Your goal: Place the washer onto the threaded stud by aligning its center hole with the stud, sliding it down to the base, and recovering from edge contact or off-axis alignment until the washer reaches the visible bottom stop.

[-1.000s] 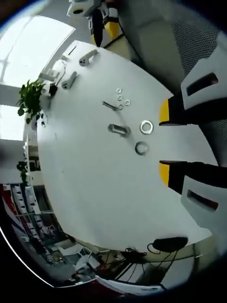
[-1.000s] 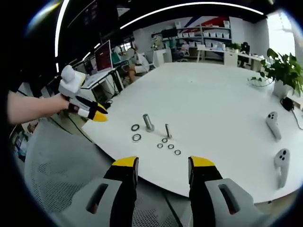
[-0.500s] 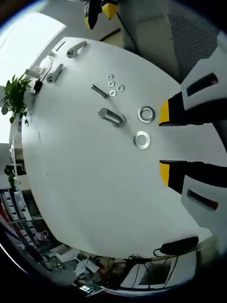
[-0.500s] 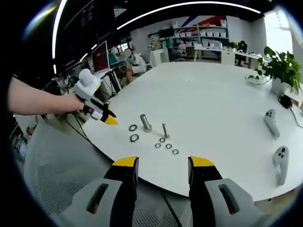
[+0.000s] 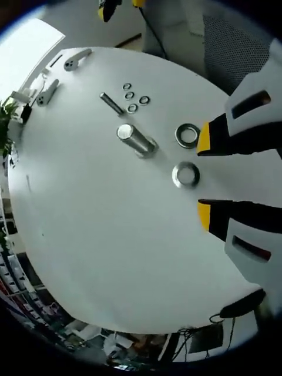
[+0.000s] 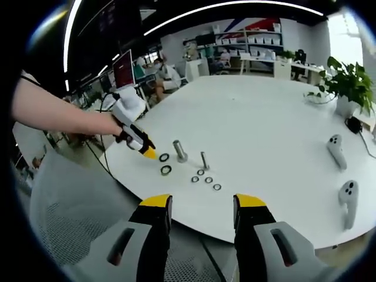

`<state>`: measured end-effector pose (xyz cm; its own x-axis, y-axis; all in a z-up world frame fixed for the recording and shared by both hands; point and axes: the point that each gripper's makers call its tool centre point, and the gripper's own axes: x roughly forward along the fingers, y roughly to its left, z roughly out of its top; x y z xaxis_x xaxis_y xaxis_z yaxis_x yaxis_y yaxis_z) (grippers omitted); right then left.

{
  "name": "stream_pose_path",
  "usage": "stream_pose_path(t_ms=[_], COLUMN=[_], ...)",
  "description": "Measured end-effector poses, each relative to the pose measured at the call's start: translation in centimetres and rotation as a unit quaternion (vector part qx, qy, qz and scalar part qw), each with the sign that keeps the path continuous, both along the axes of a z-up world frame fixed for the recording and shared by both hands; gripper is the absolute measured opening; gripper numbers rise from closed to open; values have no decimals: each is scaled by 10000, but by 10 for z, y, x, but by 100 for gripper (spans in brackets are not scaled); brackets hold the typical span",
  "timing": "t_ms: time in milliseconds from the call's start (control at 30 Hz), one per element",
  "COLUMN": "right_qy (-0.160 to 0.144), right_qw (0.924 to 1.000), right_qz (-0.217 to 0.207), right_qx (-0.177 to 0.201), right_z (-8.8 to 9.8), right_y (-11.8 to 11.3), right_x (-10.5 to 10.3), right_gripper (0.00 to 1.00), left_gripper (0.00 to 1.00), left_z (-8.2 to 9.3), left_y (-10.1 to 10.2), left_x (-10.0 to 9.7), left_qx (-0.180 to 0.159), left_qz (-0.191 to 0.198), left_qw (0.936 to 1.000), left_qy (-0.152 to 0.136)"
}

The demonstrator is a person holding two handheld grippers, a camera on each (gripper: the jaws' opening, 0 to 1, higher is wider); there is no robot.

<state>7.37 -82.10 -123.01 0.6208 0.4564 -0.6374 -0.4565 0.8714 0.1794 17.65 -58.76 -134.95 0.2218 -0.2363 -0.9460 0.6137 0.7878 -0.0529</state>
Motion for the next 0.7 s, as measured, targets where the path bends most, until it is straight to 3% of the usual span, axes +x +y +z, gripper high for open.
stream_pose_path(t_ms=[467,533,700], right_qy=[19,18,-29], right_qw=[10000,10000,9999], right_qz=[2,-18,-92], right_qx=[-7,1,42], right_z=[-1,-1,1], right_y=[0,-1,-3], right_x=[0,1,2], right_gripper=[42,42,42], left_gripper=[28,28,27], left_z=[-20,-20,-21], left_y=[-5,-8,-9], left_x=[6,9,11], left_qx=[366,376,432], left_qz=[-382,-581,-551], left_qw=[9984,9976,9975], left_qy=[183,42,117])
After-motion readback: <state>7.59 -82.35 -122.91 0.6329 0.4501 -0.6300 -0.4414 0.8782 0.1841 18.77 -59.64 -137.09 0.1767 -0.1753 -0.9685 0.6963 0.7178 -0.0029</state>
